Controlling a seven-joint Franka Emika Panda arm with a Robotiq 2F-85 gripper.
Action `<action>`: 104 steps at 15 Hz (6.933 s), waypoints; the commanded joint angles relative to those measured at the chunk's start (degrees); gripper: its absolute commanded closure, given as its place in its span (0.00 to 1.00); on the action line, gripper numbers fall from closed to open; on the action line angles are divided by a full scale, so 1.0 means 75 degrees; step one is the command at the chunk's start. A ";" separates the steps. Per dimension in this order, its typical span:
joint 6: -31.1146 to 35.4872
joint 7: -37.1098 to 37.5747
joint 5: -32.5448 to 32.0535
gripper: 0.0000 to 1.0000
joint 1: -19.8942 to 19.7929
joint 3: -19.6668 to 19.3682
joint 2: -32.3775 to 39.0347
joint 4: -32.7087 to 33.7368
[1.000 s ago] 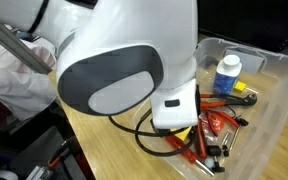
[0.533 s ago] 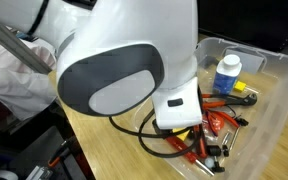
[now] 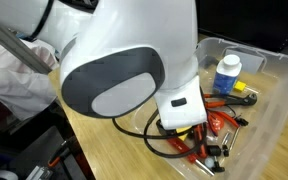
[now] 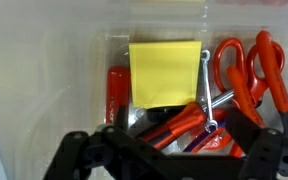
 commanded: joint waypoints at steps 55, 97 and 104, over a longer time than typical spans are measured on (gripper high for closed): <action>0.0505 0.0333 0.0347 0.00 0.1106 -0.0615 0.1174 0.0141; 0.1839 0.1347 -0.0241 0.95 0.1523 -0.0977 0.1207 -0.0159; 0.2974 0.1219 0.0328 0.95 0.1529 -0.0885 0.1356 -0.0348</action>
